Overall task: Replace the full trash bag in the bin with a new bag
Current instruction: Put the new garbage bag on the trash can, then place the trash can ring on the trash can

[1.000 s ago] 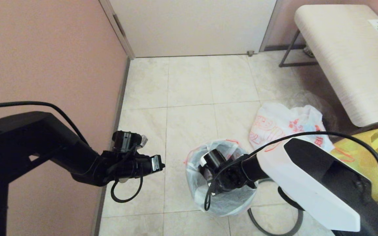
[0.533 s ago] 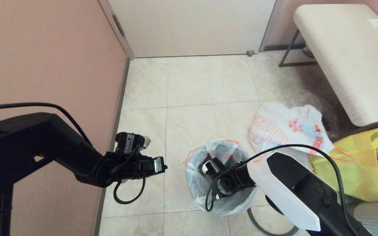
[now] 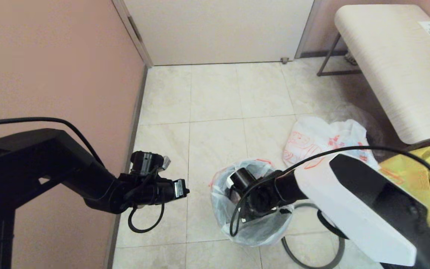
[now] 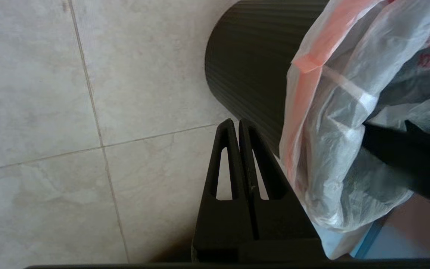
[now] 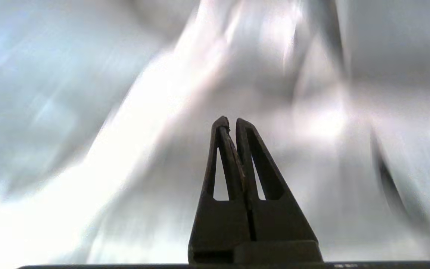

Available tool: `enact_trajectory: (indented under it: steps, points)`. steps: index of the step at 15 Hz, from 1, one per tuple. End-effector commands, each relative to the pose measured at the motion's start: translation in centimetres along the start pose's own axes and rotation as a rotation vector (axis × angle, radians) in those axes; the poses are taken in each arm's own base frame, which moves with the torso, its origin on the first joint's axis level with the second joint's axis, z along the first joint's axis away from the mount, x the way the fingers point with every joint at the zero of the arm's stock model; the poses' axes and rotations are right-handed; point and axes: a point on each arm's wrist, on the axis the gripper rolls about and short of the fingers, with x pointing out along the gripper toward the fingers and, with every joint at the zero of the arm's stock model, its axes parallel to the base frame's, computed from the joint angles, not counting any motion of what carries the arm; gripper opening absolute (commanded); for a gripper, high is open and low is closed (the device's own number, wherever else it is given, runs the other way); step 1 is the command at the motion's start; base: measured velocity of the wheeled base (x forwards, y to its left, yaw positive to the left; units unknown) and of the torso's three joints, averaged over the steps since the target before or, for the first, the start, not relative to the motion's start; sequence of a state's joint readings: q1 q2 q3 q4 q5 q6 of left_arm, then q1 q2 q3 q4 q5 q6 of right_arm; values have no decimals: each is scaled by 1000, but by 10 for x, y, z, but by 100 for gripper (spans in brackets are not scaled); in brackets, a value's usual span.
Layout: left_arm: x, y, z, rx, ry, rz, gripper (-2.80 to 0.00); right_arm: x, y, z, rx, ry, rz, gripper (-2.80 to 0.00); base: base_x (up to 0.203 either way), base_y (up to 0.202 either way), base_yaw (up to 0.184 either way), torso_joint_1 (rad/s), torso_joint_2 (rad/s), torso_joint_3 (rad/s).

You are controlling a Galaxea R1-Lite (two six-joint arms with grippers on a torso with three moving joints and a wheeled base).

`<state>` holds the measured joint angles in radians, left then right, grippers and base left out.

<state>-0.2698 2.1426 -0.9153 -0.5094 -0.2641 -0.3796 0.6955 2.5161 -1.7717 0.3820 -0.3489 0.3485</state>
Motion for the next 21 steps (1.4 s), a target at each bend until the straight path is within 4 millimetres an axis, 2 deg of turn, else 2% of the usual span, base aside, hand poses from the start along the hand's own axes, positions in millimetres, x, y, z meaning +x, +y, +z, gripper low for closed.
enact_trajectory:
  steps: [1, 2, 3, 4, 5, 8, 12, 14, 15, 17, 21]
  points:
    - [-1, 0, 0, -3, -3, -3, -280, -89, -18, 10, 48, -62, 66, -280, 0, 0, 0, 0, 0, 0]
    - [-1, 1, 1, -4, -6, 0, -280, -119, -31, -2, 64, -28, 88, -280, 0, 0, 0, 0, 0, 0]
    - [0, 2, 0, -2, -13, 2, -280, -135, -46, -21, 70, 28, 83, -280, 0, 0, 0, 0, 0, 0]
    - [0, 4, 1, -3, -25, 2, -280, -141, -63, -39, 85, 81, 63, -280, 0, 0, 0, 0, 0, 0]
    - [-1, 5, 2, -3, -33, 1, -280, -136, -87, -55, 129, 135, 24, -280, 0, 0, 0, 0, 0, 0]
    - [-1, 4, 0, -1, -28, 3, -280, -88, -174, -76, 298, 217, -114, -280, 0, 0, 0, 0, 0, 0]
    - [3, 5, -3, 5, -25, 28, -280, 17, -232, -102, 262, 271, -177, -280, 0, 0, 0, 0, 0, 0]
    - [4, 4, -4, 11, -38, 28, -280, 66, -249, -117, 176, 276, -172, -280, 0, 0, 0, 0, 0, 0]
    - [5, 4, -5, 15, -39, 28, -280, 83, -258, -112, 144, 238, -124, -280, 0, 0, 0, 0, 0, 0]
    - [7, 3, -7, 32, -38, 33, -280, 102, -272, -86, 120, 143, -74, -280, 0, 0, 0, 0, 0, 0]
    - [7, 2, -7, 37, -37, 31, -280, 165, -280, -97, -37, 204, -78, -280, 0, 0, 0, 0, 0, 0]
